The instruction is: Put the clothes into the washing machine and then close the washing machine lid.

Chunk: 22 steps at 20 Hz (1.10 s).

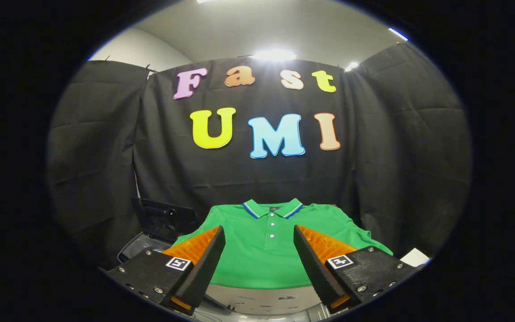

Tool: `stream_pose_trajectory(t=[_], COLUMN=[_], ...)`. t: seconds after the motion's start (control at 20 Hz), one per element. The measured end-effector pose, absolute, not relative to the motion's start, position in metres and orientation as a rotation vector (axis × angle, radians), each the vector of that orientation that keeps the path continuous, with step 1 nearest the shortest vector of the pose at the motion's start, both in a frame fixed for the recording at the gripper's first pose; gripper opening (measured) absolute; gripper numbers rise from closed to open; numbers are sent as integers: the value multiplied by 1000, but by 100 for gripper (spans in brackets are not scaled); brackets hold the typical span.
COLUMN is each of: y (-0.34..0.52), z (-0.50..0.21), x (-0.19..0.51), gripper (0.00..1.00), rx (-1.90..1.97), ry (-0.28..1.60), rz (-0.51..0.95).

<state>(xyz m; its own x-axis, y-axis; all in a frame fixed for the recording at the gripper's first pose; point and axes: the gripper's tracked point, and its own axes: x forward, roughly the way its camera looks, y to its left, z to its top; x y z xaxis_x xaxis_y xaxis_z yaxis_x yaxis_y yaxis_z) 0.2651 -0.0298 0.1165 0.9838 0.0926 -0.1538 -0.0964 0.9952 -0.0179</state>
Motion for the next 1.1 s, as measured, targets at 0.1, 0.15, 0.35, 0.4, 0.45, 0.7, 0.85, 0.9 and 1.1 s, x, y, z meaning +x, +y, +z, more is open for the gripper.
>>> stream_pose_trajectory(t=[0.1, 0.15, 0.35, 0.4, 0.45, 0.7, 0.85, 0.9, 1.1], y=[-25, -25, -26, -28, -29, -33, -36, -37, -41], z=[112, 109, 95, 91, 90, 71, 57, 52, 32], x=[283, 291, 327, 335, 344, 381, 396, 400, 411], gripper=[95, 95, 95, 95, 95, 95, 95, 95, 95], rx=[-21, -26, -44, -46, -43, -40, -43, -42, -38], ry=[186, 208, 276, 291, 301, 388, 464, 488, 585], rz=[108, 109, 101, 96, 92, 88, 97, 99, 99])
